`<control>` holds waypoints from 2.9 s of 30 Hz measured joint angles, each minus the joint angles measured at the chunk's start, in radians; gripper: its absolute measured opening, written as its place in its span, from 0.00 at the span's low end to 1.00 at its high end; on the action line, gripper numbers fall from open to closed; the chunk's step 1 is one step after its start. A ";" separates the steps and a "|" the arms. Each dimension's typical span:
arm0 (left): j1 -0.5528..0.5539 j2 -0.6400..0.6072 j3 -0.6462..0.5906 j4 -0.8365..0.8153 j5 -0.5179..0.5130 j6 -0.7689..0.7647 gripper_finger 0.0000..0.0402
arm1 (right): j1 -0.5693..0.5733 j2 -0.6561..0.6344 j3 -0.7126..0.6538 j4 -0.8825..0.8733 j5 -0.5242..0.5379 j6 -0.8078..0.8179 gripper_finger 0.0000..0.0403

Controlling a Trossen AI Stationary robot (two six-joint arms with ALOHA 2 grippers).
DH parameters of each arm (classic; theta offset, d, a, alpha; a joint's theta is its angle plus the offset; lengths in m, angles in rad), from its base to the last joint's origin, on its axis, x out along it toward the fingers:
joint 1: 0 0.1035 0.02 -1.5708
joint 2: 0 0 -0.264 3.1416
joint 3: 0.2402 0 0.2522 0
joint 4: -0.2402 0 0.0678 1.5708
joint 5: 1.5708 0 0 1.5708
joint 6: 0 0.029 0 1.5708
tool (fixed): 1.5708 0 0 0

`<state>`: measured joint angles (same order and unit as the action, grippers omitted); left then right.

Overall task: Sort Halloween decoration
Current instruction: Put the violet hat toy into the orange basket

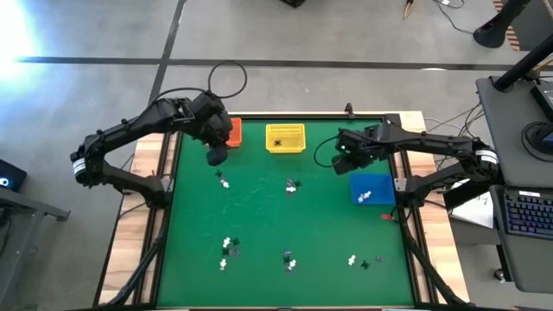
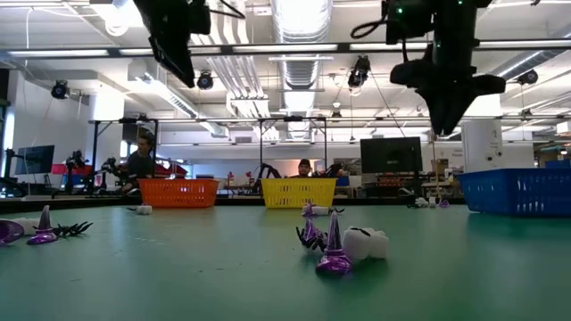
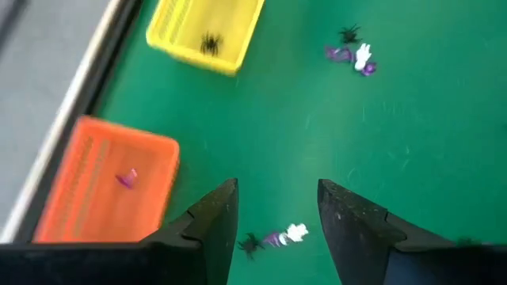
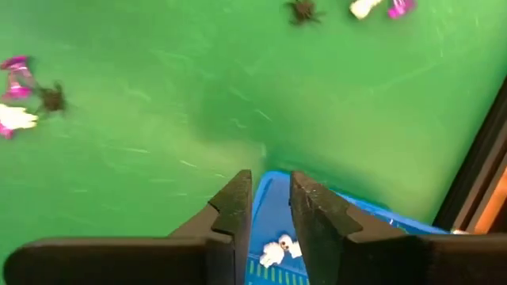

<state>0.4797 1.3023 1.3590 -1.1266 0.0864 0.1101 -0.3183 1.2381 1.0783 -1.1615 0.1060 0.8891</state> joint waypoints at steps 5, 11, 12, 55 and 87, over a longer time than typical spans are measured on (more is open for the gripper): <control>0.000 0.069 0.000 -0.001 0.000 -0.123 0.45 | 0.000 0.000 0.035 -0.002 0.001 -0.112 0.22; -0.002 0.185 0.000 0.053 0.001 -0.241 0.45 | 0.000 0.000 0.057 -0.009 0.000 -0.229 0.20; -0.005 0.201 0.000 0.076 0.003 -0.253 0.45 | 0.000 0.000 0.060 -0.009 0.001 -0.250 0.20; -0.335 0.642 0.000 0.640 0.165 -0.093 0.42 | -0.005 0.000 0.062 -0.007 0.054 -0.459 0.23; -0.335 0.731 0.000 0.737 0.157 -0.104 0.42 | -0.005 0.000 0.063 -0.007 0.053 -0.482 0.23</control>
<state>0.1448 2.0331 1.3594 -0.3891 0.2433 0.0064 -0.3233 1.2377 1.1408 -1.1690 0.1593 0.4076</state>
